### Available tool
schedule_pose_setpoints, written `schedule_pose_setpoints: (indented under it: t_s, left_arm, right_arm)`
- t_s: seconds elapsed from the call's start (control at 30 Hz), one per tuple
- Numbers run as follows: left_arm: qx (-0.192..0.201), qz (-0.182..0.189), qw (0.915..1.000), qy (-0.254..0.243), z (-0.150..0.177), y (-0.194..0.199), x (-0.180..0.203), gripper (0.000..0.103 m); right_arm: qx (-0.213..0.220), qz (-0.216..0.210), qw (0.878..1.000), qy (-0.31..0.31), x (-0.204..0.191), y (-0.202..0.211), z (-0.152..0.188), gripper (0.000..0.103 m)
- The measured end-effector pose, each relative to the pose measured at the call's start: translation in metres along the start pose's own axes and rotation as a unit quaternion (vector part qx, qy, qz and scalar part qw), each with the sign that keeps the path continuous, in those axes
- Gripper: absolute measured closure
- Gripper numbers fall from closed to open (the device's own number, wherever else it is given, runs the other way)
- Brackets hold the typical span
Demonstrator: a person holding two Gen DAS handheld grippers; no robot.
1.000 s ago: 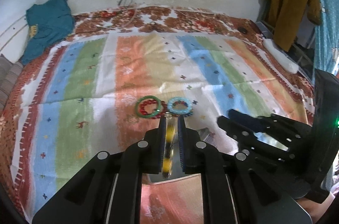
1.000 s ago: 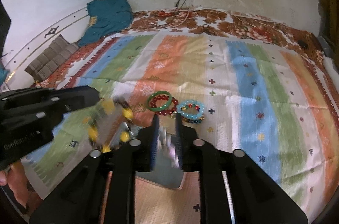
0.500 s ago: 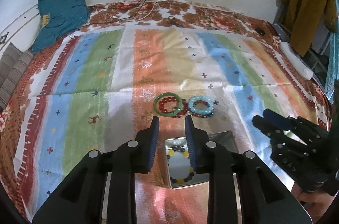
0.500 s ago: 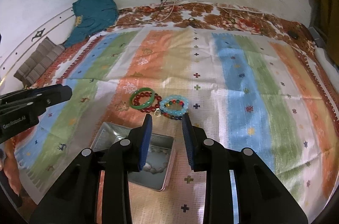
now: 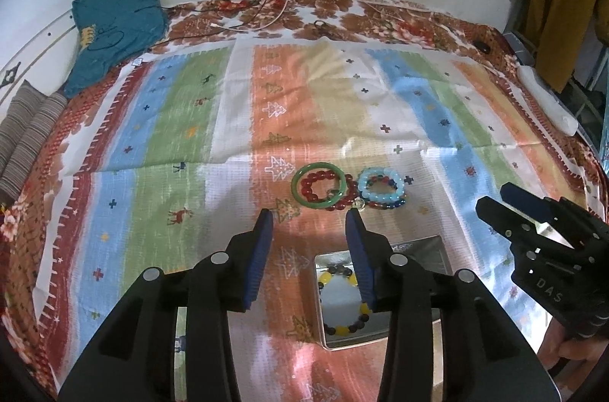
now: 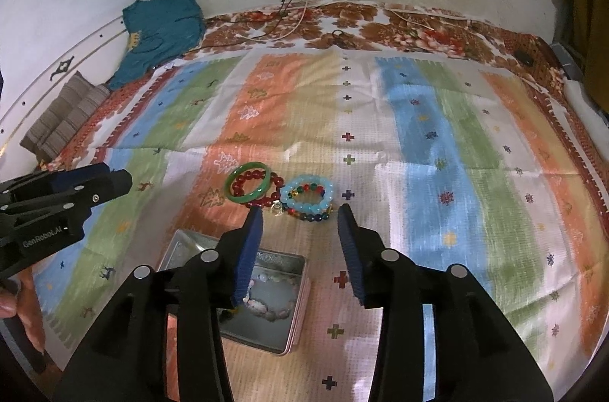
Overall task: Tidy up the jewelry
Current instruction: 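Move both tools back to the remaining bracelets on the cloth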
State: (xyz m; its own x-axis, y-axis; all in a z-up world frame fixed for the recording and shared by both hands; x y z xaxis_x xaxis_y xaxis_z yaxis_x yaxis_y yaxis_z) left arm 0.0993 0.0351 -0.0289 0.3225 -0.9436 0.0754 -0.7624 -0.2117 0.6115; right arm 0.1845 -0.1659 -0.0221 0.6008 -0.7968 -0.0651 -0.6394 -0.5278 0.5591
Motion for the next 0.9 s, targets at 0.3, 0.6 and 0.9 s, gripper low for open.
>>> schedule_pose_setpoints:
  t_s: [0.3,0.6,0.9]
  left_arm:
    - [-0.004,-0.014,0.9996,-0.024,-0.002,-0.019,0.002,0.061]
    - [-0.018,-0.019,0.9994,-0.025,-0.004,-0.037,-0.006,0.058]
    - [-0.035,-0.019,0.9988,-0.029,-0.001,-0.066,-0.007,0.057]
  right_arm:
    - [-0.005,0.001,1.0,-0.011,0.005,-0.01,-0.003,0.058]
    - [-0.023,0.006,0.999,-0.023,0.01,-0.03,-0.003,0.052]
    - [-0.04,0.025,0.999,-0.022,0.02,-0.05,-0.002,0.05]
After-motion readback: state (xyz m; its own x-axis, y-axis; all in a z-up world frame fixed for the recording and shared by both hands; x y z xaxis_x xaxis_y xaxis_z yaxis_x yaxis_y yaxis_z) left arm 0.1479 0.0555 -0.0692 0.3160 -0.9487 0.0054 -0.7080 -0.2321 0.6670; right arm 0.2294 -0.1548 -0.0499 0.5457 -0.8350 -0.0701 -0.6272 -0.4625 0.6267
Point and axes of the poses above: each gripper's, at about its wrist camera, not at the fingertips, and y roughly against the way its jaws point, x to its right, z to its underside, the point moved 2 cm from there along -y, roughly the way its jaws point, and after that the axes turned 14 degrees about x, right-handed, at the moved point
